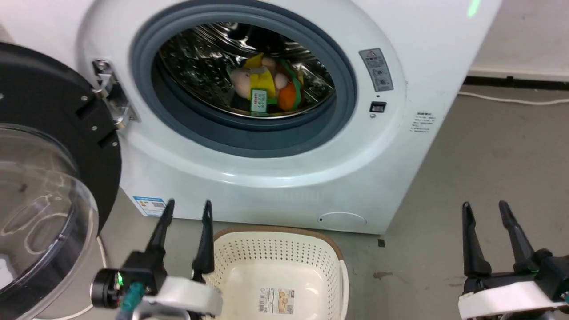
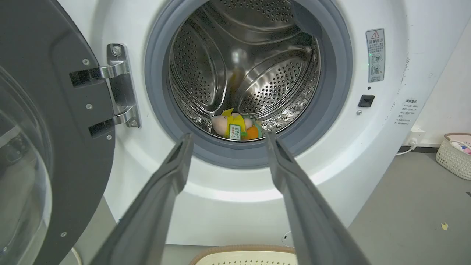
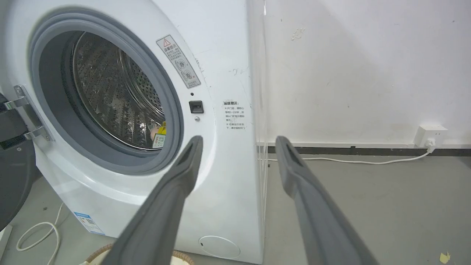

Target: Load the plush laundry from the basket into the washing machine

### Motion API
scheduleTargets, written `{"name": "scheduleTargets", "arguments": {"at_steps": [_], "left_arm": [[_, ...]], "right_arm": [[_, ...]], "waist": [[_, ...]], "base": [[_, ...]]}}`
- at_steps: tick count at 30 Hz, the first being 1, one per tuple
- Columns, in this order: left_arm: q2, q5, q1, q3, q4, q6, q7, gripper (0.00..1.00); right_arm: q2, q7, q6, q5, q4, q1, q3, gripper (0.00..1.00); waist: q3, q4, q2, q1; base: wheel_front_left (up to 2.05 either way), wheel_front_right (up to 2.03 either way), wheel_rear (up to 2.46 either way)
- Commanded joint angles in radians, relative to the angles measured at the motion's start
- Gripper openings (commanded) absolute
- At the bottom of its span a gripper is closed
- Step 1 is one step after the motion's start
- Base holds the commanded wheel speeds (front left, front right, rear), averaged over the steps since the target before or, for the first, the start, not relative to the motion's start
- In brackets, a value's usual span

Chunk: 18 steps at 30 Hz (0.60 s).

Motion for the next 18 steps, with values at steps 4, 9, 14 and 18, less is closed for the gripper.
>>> {"name": "scheduleTargets", "arguments": {"at_steps": [4,9,14,18], "left_arm": [[-0.013,0.042,0.047,-0.011,-0.021,0.004,-0.005,1.0],[-0.025,0.067,0.071,-0.017,-0.018,0.0,-0.005,1.0],[-0.036,0.078,0.072,-0.005,-0.018,-0.001,-0.005,1.0],[-0.043,0.083,0.069,0.005,-0.024,-0.008,-0.005,1.0]], "right_arm": [[-0.002,-0.005,-0.001,0.009,0.008,0.02,0.007,1.0],[-0.002,-0.005,-0.001,0.015,0.016,0.027,0.015,1.0],[-0.002,-0.005,-0.001,0.017,0.019,0.031,0.019,1.0],[-0.002,-0.005,-0.001,0.017,0.021,0.032,0.02,1.0]], "waist": [[-0.011,0.011,0.0,0.0001],[-0.018,0.013,0.0,0.0001],[-0.018,0.015,0.0,0.0001],[-0.018,0.019,0.0,0.0001]], "base": [[0.0,0.0,0.0],[0.0,0.0,0.0],[0.0,0.0,0.0],[0.0,0.0,0.0]]}}
